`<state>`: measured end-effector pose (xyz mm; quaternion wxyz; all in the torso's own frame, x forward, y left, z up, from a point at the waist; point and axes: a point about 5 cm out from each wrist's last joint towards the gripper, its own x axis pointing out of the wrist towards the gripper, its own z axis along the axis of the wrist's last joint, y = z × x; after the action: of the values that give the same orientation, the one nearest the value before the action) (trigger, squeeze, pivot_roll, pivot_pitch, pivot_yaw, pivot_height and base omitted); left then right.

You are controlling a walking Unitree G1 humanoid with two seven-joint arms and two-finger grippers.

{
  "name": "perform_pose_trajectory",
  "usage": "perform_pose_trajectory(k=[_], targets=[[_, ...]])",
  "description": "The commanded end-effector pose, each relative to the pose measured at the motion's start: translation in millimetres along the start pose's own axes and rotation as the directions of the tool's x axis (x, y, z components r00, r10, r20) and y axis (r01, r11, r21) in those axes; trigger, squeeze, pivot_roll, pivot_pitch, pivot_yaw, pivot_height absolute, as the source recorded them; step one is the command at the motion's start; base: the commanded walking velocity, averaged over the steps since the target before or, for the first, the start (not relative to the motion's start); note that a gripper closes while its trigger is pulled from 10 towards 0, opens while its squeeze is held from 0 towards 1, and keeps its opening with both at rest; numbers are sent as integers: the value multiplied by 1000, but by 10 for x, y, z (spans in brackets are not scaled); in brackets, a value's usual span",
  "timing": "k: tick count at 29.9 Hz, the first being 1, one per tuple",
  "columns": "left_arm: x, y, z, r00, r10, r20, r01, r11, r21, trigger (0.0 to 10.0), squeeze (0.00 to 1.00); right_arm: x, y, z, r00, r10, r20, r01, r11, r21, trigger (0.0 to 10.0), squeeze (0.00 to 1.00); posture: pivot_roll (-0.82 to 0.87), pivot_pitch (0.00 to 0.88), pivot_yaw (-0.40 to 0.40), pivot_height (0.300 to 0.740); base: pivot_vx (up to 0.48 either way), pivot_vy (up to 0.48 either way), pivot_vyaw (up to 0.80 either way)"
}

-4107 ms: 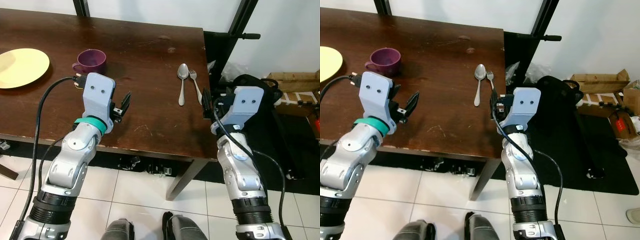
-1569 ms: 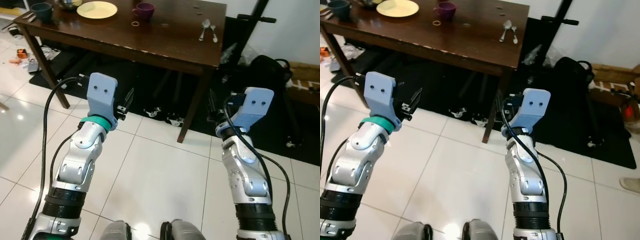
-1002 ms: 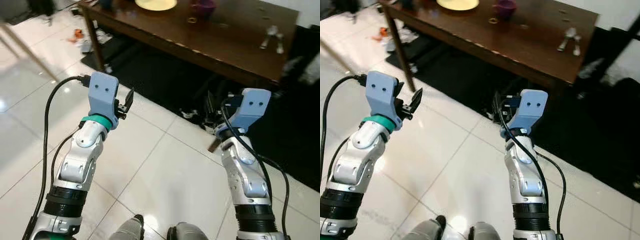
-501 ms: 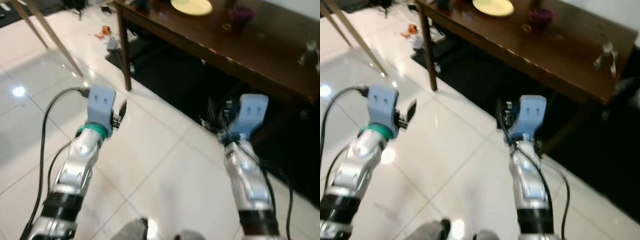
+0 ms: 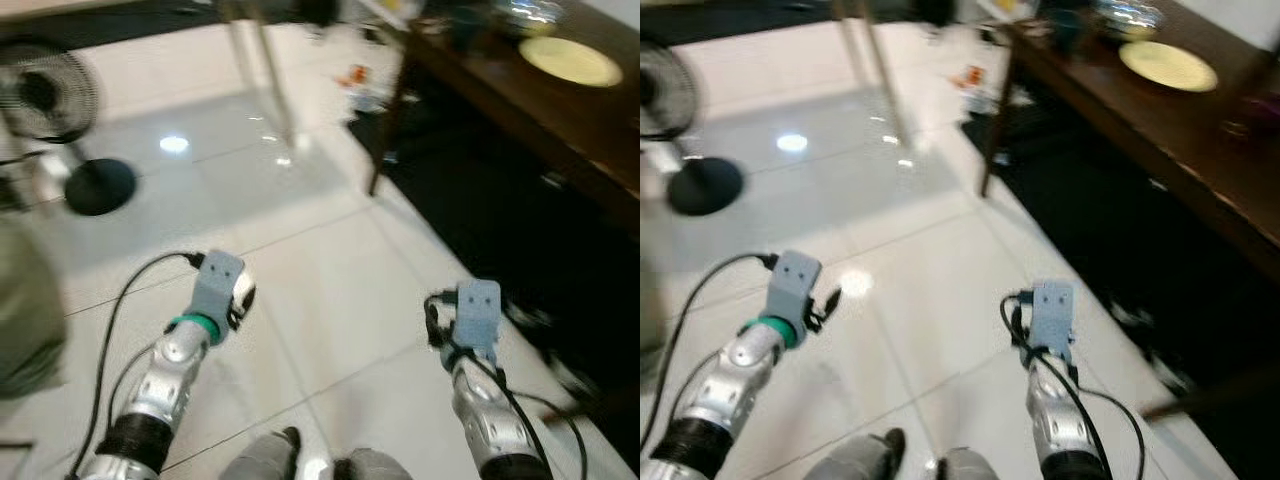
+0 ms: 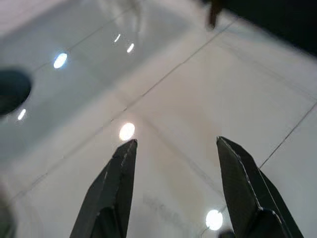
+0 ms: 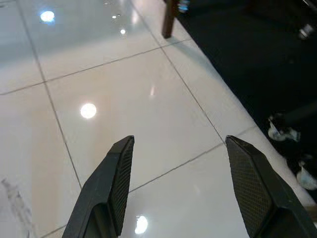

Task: Setting the table

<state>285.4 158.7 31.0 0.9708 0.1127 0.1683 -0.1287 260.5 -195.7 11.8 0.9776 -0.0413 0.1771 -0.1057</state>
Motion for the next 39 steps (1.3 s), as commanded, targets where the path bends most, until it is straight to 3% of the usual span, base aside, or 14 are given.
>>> perform_pose_trajectory(k=[1,16,17,21,39], targets=[[12,-22,-42,1000,3,-9,-3,1000,10,10000,0,-34,-10,-113,1000,-2,-28,2,1000,-5,10000,0,24,2,4,740,0,0,794],[54,102,-155,995,90,-48,-89,996,10,10000,0,12,21,-112,1000,-3,-9,3,1000,11,10000,0,20,4,0,740,0,0,772],[63,129,-155,993,111,-42,-111,994,5,10000,47,23,40,-81,1000,12,12,-12,1000,14,10000,0,18,4,-1,740,472,0,0],[72,162,-166,989,139,-43,-140,990,-5,10000,59,29,77,-46,998,38,42,-38,999,18,10000,0,17,3,-3,740,474,0,0],[102,124,-213,992,110,-55,-109,994,14,10000,43,19,73,-152,999,34,12,-35,999,16,10000,0,13,0,3,740,480,0,0]])
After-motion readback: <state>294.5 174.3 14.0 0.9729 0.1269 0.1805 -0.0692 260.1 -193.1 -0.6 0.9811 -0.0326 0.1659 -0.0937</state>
